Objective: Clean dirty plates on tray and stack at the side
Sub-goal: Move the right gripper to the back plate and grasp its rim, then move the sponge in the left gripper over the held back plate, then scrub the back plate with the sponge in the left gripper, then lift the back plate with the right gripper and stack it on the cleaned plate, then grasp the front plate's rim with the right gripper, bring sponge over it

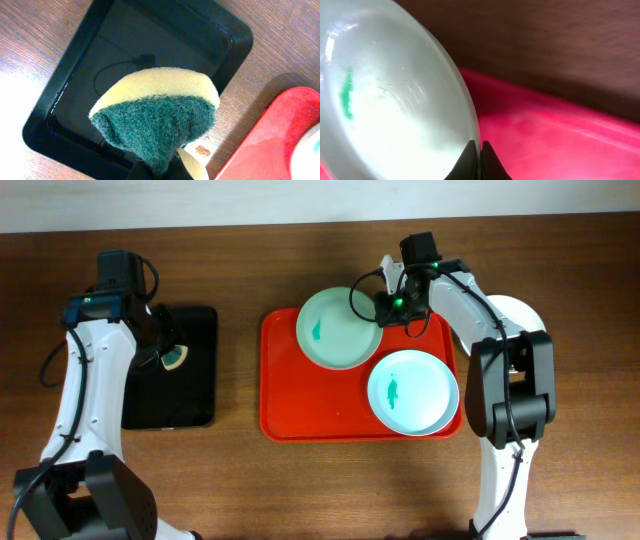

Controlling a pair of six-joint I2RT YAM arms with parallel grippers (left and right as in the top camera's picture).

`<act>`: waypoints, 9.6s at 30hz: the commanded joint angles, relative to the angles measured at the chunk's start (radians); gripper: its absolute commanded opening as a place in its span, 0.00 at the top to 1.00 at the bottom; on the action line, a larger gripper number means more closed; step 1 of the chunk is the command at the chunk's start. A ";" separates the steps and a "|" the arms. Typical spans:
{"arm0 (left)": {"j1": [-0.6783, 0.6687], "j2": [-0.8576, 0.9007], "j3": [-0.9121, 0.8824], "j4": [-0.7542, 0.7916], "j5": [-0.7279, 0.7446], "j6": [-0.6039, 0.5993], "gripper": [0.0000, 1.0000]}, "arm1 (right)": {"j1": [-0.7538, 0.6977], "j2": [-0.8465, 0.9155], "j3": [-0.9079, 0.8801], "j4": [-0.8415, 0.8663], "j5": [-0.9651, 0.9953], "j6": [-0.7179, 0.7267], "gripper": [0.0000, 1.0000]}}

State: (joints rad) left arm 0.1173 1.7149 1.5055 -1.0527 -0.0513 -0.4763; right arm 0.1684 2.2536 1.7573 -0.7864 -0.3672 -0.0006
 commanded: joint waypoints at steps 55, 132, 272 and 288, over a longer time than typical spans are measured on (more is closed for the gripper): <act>-0.534 0.188 -0.330 0.607 0.172 -0.163 1.00 | 0.231 0.000 -0.050 -0.150 0.089 0.175 0.96; -0.396 0.290 -0.184 0.275 0.098 0.190 1.00 | 0.230 0.000 -0.051 -0.133 0.092 0.174 0.96; -0.692 0.180 0.014 0.020 -0.176 0.084 1.00 | -0.023 -0.415 -0.221 -0.338 0.334 -0.106 0.01; -0.505 0.217 0.014 -0.041 -0.170 0.084 1.00 | -0.005 -0.415 -0.449 -0.172 0.320 -0.160 0.33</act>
State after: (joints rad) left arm -0.3977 1.9247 1.5219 -1.0924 -0.2050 -0.3832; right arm 0.1661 1.8458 1.3376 -0.9913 -0.0486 -0.1390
